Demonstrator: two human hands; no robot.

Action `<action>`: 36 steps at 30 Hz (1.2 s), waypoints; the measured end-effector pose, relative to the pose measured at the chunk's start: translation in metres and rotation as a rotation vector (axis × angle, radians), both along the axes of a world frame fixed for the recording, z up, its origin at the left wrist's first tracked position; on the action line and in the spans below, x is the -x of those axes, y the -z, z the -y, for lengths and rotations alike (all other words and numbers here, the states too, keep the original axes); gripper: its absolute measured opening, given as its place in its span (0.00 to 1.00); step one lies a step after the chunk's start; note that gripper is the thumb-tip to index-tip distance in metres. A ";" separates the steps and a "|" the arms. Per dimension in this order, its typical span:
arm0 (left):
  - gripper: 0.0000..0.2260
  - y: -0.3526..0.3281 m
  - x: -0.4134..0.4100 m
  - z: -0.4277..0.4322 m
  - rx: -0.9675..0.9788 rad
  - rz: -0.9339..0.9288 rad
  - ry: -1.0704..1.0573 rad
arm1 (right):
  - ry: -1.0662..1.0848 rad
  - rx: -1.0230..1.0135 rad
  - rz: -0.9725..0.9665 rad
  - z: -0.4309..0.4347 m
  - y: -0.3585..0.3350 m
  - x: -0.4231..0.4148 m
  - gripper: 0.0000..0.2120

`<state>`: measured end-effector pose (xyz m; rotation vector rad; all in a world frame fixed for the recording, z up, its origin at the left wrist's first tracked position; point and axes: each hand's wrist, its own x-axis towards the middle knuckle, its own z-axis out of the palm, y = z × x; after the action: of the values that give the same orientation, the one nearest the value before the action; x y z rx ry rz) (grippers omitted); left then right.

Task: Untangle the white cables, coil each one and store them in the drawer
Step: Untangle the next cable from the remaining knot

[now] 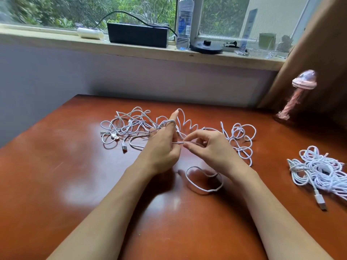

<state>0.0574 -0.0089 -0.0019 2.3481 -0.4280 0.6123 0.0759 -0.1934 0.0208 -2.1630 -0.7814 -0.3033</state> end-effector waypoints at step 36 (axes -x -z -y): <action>0.22 -0.038 0.020 0.013 1.382 -0.471 0.740 | 0.014 0.057 -0.021 0.009 0.012 -0.011 0.17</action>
<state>0.0371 -0.0214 0.0365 0.8393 -0.4030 -0.0776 0.0866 -0.2022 0.0088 -2.2226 -0.7713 -0.2680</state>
